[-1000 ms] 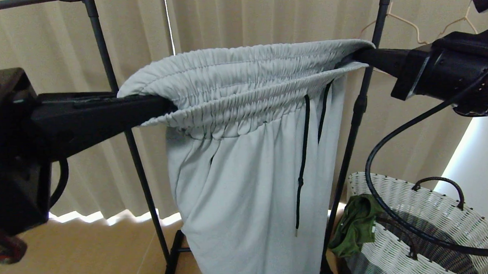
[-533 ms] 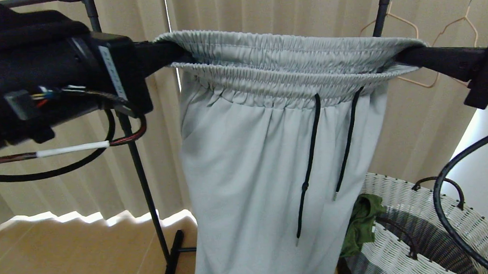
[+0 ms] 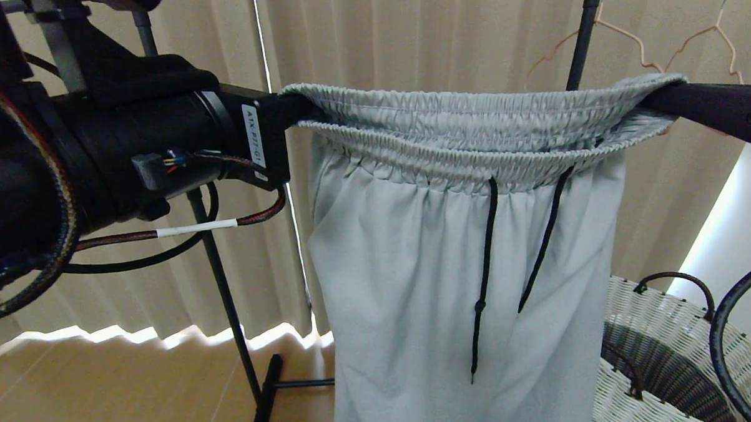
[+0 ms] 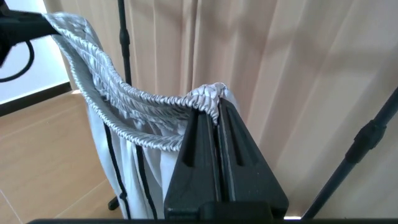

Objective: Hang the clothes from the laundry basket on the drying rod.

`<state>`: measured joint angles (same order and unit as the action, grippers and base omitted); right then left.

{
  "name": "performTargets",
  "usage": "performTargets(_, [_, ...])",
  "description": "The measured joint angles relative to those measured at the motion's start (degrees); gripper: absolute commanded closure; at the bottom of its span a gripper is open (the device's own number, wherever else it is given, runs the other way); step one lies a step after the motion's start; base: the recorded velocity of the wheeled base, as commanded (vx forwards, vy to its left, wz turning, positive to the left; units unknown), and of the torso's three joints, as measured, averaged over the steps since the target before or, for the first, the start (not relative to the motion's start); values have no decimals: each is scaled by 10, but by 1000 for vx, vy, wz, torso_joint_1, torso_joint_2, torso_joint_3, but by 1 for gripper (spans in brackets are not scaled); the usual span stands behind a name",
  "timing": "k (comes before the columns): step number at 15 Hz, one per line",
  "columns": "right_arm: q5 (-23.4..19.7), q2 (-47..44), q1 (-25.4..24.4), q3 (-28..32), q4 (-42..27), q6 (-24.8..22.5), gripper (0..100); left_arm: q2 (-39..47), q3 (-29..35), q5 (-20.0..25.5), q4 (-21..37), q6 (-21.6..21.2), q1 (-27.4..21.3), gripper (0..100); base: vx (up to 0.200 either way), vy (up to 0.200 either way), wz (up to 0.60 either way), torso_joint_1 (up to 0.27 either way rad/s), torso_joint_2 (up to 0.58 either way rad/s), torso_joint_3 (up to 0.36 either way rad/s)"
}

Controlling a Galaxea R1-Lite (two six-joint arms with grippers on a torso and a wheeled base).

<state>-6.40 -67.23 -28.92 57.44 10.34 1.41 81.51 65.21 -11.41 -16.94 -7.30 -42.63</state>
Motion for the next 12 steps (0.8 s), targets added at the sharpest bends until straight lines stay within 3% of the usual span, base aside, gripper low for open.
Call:
performTargets(4, [2, 1, 0, -2, -1, 0, 100, -1, -1, 0, 0, -1, 0, 100, 0, 0, 0, 0, 0, 0])
performTargets(5, [2, 1, 0, -2, -1, 0, 0, -1, -1, -1, 0, -1, 0, 100, 0, 0, 0, 0, 0, 0])
performTargets(12, [0, 6, 0, -12, 7, 0, 0, 0, -1, -32, 0, -6, 20, 100, 0, 0, 0, 0, 0, 0])
